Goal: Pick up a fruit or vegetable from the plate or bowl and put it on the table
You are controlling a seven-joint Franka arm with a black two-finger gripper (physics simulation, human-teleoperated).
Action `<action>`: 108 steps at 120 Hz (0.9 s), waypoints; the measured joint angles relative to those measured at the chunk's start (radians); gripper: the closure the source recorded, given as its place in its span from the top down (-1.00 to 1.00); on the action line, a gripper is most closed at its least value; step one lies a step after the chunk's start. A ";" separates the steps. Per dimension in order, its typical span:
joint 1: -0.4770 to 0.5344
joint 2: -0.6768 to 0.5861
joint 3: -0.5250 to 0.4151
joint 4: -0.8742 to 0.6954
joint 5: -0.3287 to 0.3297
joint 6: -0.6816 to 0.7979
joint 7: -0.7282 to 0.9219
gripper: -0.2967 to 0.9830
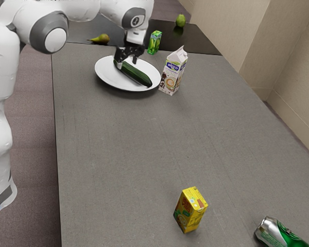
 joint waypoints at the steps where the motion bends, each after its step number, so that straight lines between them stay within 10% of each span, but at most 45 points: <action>1: 0.000 0.003 0.000 0.001 -0.002 0.000 0.003 0.54; 60: 0.016 0.119 0.000 0.087 -0.071 0.002 0.120 0.52; 108: 0.022 0.204 0.003 0.183 -0.106 -0.040 0.133 -0.20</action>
